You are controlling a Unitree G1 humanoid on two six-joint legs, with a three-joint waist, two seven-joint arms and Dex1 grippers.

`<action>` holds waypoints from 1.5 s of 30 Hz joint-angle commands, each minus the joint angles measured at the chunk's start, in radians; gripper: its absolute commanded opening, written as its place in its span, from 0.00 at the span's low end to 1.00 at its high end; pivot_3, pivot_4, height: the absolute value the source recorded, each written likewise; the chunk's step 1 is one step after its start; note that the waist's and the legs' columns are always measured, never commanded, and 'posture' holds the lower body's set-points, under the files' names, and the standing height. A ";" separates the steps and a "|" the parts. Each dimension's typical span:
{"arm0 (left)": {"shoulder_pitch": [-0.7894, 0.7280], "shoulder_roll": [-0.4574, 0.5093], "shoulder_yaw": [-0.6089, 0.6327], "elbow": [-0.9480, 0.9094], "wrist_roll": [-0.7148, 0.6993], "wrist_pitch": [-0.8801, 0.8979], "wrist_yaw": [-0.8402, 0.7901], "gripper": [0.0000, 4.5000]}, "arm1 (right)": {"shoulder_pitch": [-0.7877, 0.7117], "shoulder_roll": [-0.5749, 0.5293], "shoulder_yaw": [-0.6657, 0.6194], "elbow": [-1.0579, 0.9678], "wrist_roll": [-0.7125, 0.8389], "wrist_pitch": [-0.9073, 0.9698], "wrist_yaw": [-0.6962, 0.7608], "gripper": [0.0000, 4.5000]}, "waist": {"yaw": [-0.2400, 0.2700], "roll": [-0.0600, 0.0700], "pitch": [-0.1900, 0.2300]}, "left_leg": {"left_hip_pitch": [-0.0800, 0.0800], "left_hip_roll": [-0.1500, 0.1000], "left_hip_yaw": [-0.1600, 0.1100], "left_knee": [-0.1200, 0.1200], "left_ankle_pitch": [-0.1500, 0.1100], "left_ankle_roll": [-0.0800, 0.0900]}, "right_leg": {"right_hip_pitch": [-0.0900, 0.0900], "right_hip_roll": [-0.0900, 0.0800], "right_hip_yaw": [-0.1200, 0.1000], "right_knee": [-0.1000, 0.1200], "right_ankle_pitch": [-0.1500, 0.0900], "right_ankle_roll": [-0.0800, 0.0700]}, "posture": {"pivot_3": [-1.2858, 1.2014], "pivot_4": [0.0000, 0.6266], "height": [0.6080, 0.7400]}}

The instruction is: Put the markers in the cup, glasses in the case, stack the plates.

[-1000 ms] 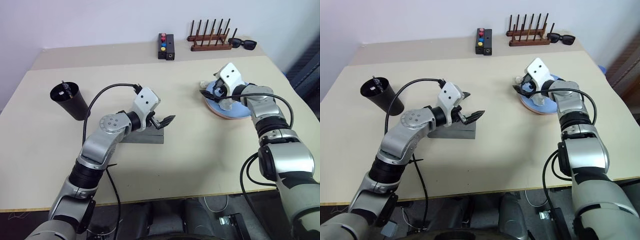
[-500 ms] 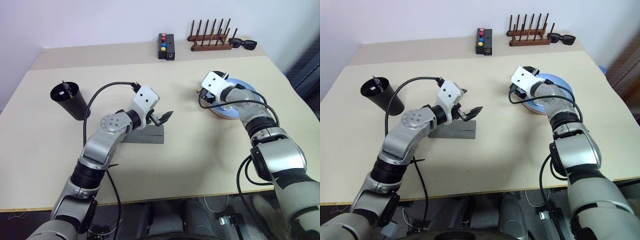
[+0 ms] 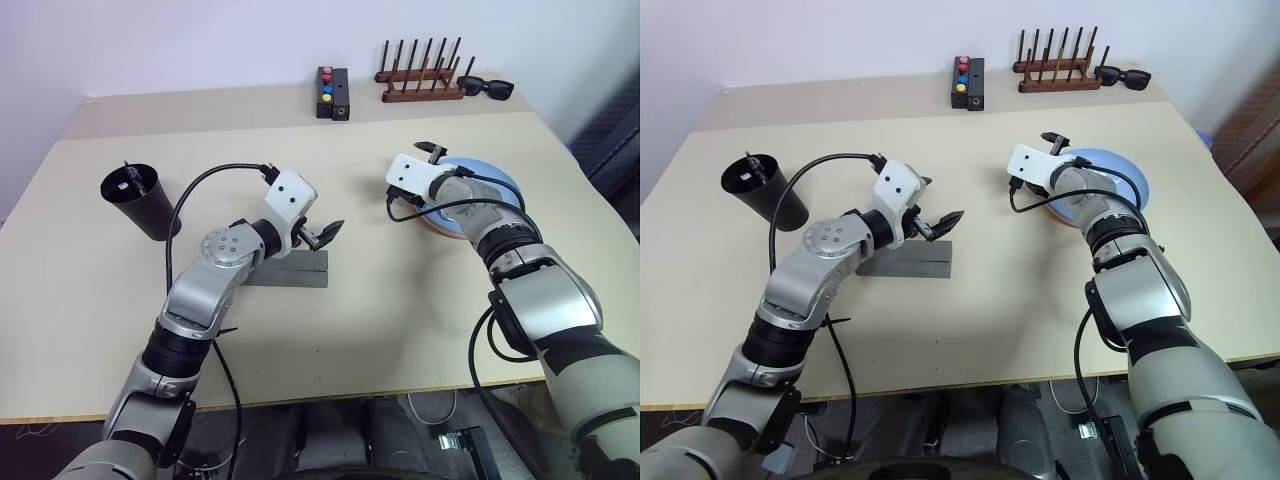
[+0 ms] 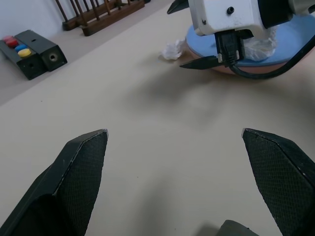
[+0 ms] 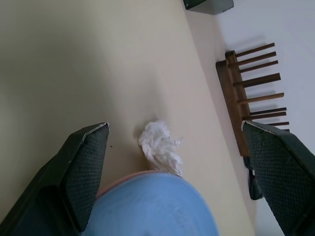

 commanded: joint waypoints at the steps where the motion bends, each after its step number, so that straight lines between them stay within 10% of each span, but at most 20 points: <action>1: -0.002 0.000 0.022 -0.048 0.005 -0.003 0.010 1.00 | -0.038 -0.008 0.022 0.004 -0.034 0.021 -0.037 0.98 | 0.000 0.000 0.000 | 0.000 0.000 0.000 0.000 0.000 0.000 | 0.000 0.000 0.000 0.000 0.000 0.000 | 0.52 0.24 1.00; 45: 0.049 0.001 0.045 -0.141 -0.021 0.074 0.030 1.00 | -0.049 0.013 -0.460 0.021 0.428 0.226 0.286 0.98 | 0.000 0.000 0.000 | 0.000 0.000 0.000 0.000 0.000 0.000 | 0.000 0.000 0.000 0.000 0.000 0.000 | 0.52 0.24 1.00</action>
